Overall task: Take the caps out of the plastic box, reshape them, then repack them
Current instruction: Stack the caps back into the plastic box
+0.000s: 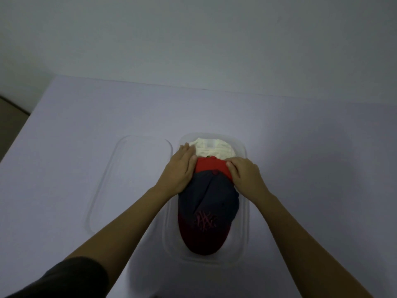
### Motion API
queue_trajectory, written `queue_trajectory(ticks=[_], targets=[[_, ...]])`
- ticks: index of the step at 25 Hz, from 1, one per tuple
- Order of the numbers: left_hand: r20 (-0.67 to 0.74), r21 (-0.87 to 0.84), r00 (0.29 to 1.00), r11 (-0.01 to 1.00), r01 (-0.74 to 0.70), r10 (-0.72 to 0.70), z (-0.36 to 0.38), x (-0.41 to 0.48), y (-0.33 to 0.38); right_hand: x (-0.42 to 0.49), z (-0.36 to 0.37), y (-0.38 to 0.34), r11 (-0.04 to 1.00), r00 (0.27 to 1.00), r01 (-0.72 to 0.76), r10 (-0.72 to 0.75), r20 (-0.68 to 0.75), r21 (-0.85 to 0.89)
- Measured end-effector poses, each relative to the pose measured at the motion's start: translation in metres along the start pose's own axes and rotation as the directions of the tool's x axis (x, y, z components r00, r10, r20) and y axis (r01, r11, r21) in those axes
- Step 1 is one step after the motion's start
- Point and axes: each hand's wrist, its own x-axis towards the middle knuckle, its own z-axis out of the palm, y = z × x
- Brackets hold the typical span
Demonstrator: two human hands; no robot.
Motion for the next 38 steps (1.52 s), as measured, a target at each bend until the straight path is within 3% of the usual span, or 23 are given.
queue_trajectory(ticks=[2, 4, 6, 8, 10, 14, 18, 23, 26, 28, 30, 33, 36, 38], targets=[[0.06, 0.071, 0.998, 0.997, 0.031, -0.035, 0.005, 0.006, 0.003, 0.003, 0.009, -0.004, 0.997, 0.999, -0.014, 0.012, -0.031, -0.076], [0.059, 0.082, 0.996, 0.995, 0.057, -0.061, 0.004, 0.007, 0.006, 0.006, 0.009, -0.01, 0.999, 0.996, -0.034, 0.034, -0.077, 0.001], [0.016, -0.078, 0.997, 0.994, 0.072, -0.071, 0.0, -0.002, 0.013, 0.002, -0.004, -0.018, 0.969, 0.983, -0.049, 0.09, -0.16, 0.244], [-0.076, -0.285, 0.992, 0.956, 0.075, -0.1, -0.002, -0.017, 0.024, -0.015, -0.012, -0.036, 0.875, 0.931, -0.141, 0.276, -0.238, 0.463], [-0.144, -0.431, 0.974, 0.897, 0.096, -0.174, 0.003, -0.027, 0.034, -0.04, -0.002, -0.059, 0.799, 0.885, -0.219, 0.405, -0.231, 0.561], [-0.173, -0.541, 0.938, 0.825, 0.165, -0.301, 0.023, -0.022, 0.034, -0.059, 0.038, -0.079, 0.811, 0.892, -0.311, 0.429, -0.142, 0.495], [-0.256, -0.606, 0.914, 0.789, 0.101, -0.314, 0.037, -0.021, 0.036, -0.037, 0.048, -0.055, 0.777, 0.94, -0.235, 0.334, -0.067, 0.584], [-0.239, -0.598, 0.931, 0.797, 0.084, -0.277, 0.033, -0.016, 0.03, -0.036, 0.042, -0.05, 0.939, 0.967, -0.153, 0.206, -0.149, 0.31], [-0.172, -0.563, 0.963, 0.823, 0.076, -0.206, 0.026, -0.005, 0.023, -0.015, 0.02, -0.042, 0.961, 0.98, -0.051, 0.101, -0.173, 0.273], [-0.136, -0.537, 0.971, 0.838, 0.092, -0.194, 0.025, 0.001, 0.021, 0.003, 0.01, -0.038, 0.96, 0.99, -0.047, 0.082, -0.117, 0.274], [-0.097, -0.458, 0.979, 0.881, 0.115, -0.178, 0.024, 0.002, 0.023, 0.018, 0.002, -0.037, 0.966, 0.996, -0.089, 0.085, 0.026, 0.241], [-0.077, -0.319, 0.988, 0.942, 0.105, -0.136, 0.019, 0.005, 0.025, 0.023, 0.002, -0.033, 0.986, 0.973, -0.136, 0.115, 0.201, 0.098], [-0.032, -0.276, 0.993, 0.956, 0.098, -0.111, 0.011, 0.013, 0.019, 0.023, 0.006, -0.034, 0.986, 0.967, -0.165, 0.16, 0.199, 0.009], [-0.049, -0.189, 0.995, 0.979, 0.081, -0.092, 0.005, 0.024, 0.014, 0.027, 0.002, -0.032, 0.982, 0.978, -0.164, 0.174, 0.117, -0.09]])
